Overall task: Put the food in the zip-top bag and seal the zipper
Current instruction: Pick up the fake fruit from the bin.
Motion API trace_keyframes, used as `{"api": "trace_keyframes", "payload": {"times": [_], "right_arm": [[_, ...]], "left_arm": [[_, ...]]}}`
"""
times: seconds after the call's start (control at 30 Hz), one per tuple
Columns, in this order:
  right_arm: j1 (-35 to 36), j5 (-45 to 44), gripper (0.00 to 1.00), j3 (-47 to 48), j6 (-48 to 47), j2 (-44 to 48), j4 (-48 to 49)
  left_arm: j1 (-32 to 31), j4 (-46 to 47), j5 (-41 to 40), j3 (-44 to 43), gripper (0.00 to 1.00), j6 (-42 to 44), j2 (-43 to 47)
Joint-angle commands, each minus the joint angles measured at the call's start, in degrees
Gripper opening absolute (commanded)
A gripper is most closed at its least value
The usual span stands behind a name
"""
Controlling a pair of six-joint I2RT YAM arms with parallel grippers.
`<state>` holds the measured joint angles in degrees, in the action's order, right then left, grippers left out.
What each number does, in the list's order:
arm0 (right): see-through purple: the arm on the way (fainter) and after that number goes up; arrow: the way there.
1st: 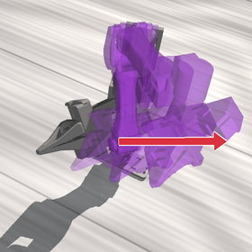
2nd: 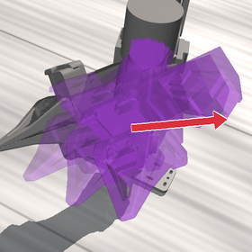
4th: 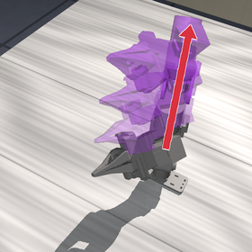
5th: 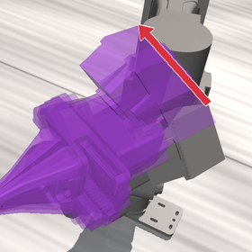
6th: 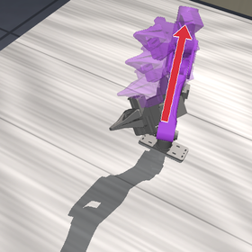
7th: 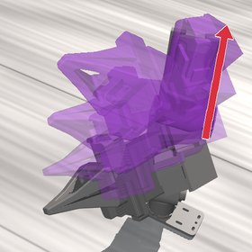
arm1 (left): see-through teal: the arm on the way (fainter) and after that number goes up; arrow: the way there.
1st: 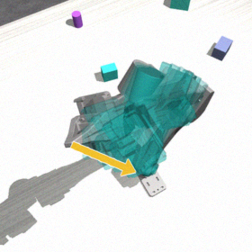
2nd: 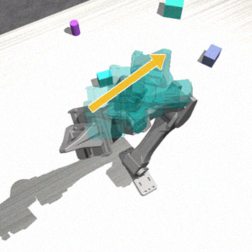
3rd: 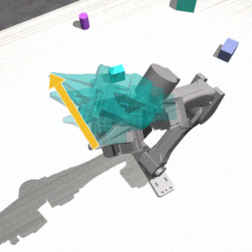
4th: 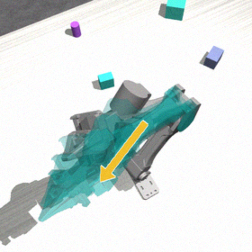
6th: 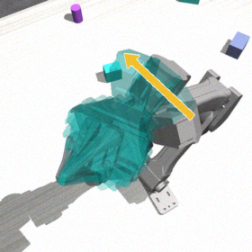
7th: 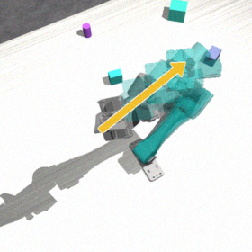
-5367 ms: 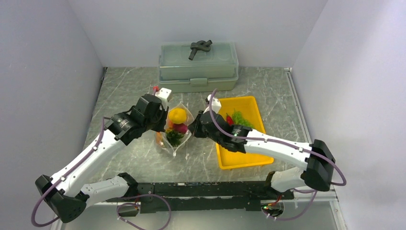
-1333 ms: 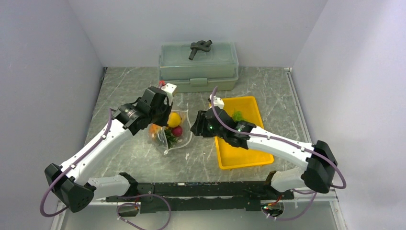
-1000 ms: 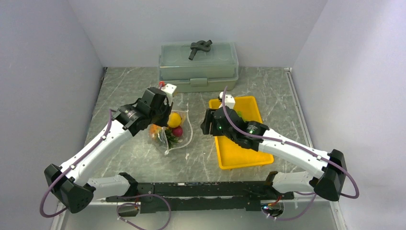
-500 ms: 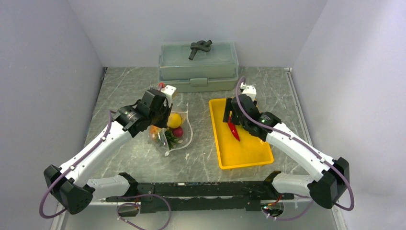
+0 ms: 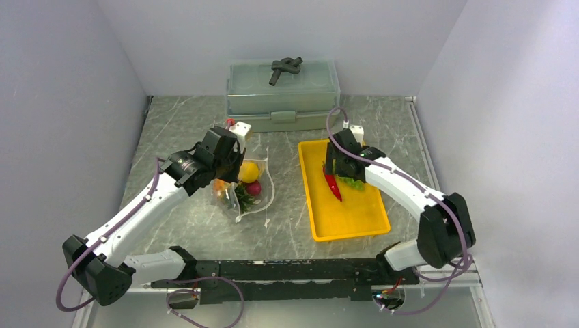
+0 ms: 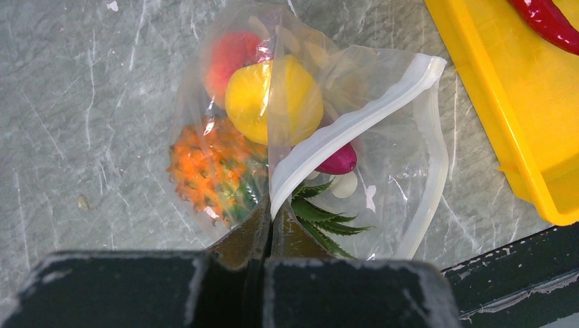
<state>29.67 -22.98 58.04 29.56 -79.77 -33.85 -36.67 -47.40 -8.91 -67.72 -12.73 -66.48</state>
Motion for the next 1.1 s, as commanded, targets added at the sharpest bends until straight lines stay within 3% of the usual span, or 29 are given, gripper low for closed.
{"api": "trace_keyframes", "payload": {"times": [0.0,0.5,1.07], "right_arm": [[-2.1,0.7,0.85,-0.1,-1.8,-2.9,2.3],[-5.3,0.4,0.83,1.5,-3.7,-12.5,4.4],[-6.8,-3.8,0.82,11.2,-6.6,-21.7,2.8]], "left_arm": [[0.0,1.4,-1.0,0.2,0.0,1.3,0.6],[0.0,1.2,-1.9,0.2,0.0,1.6,0.2],[0.0,1.1,-1.7,0.1,0.0,1.7,-0.8]]}}
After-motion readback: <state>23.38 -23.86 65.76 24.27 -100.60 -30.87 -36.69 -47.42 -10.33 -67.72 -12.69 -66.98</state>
